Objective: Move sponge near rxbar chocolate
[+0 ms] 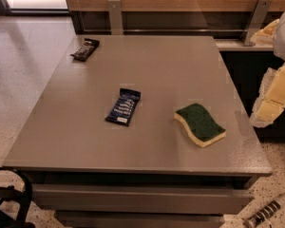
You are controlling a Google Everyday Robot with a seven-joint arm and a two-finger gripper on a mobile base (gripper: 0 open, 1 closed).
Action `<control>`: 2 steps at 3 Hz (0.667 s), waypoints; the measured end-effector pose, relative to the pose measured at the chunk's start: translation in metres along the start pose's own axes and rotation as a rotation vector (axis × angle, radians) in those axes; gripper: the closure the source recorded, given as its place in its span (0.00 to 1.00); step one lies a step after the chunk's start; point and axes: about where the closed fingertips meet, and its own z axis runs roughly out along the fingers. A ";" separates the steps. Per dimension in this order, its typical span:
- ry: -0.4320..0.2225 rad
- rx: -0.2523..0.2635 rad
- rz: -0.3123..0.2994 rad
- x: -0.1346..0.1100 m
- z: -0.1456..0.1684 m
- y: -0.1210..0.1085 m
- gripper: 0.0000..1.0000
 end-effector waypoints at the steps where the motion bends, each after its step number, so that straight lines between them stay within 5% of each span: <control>1: -0.117 -0.033 0.050 0.010 0.021 0.008 0.00; 2: -0.282 -0.025 0.136 0.015 0.042 0.021 0.00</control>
Offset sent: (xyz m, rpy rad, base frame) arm -0.0176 0.0213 -0.0685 0.6773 -0.0789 -0.1015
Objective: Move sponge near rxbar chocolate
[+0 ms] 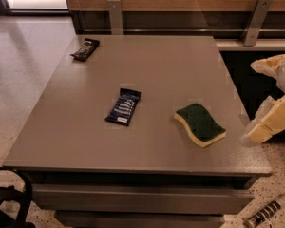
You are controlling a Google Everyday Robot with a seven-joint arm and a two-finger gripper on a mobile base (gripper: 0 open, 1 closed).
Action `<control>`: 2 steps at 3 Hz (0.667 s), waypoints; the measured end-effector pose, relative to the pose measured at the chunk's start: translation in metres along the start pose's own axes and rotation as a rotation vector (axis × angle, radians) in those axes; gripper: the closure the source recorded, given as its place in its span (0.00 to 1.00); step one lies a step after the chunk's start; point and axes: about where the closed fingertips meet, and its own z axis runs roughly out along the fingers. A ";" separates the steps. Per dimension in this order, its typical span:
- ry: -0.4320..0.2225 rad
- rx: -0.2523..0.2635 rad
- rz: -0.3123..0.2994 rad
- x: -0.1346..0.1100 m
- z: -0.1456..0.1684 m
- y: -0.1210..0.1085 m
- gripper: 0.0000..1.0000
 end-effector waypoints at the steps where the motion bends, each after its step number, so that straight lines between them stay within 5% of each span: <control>1: -0.160 0.025 0.073 0.013 0.027 0.011 0.00; 2: -0.324 0.064 0.133 0.013 0.049 0.015 0.00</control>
Offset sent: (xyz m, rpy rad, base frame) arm 0.0092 0.0293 -0.0629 0.5835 -0.2200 -0.1551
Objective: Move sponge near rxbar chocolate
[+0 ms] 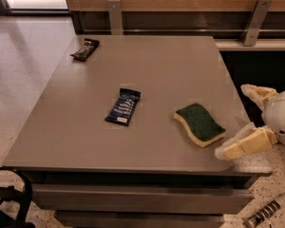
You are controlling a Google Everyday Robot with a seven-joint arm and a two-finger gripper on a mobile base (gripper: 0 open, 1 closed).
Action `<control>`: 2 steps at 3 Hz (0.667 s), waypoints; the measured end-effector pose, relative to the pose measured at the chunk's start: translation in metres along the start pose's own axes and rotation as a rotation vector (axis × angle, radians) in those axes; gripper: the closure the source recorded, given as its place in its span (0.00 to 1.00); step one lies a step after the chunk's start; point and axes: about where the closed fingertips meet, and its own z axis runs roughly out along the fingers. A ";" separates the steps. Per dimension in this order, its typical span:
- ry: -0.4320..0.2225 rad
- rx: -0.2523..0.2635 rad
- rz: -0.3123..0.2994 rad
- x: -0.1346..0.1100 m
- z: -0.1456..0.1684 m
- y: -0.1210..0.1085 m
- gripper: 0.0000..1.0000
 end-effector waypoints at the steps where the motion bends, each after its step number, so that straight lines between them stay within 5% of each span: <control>1: -0.159 0.040 0.055 -0.002 0.017 -0.001 0.00; 2: -0.153 0.035 0.049 -0.007 0.016 0.001 0.00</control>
Offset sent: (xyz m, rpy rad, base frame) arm 0.0070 0.0094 -0.0082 0.1216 -0.0526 -0.0348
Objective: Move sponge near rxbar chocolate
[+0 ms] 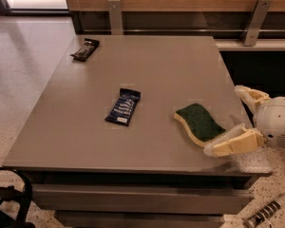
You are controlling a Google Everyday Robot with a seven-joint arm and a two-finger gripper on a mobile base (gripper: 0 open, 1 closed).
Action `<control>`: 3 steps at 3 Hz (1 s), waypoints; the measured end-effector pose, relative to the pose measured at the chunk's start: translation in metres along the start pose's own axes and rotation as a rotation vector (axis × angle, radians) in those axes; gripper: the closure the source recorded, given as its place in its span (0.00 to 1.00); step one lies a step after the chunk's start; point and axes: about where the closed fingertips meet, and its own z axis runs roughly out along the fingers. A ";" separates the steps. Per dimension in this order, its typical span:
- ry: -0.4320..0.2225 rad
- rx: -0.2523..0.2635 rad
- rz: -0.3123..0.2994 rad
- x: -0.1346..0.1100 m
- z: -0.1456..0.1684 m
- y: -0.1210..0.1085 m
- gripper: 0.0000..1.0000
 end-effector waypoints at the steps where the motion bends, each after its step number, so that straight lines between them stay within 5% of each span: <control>1: 0.005 -0.001 -0.002 0.000 0.000 0.000 0.00; 3: -0.148 -0.011 0.119 0.031 0.047 0.014 0.00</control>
Offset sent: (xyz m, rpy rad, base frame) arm 0.0077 0.0278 -0.0669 0.2243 0.0260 -0.0343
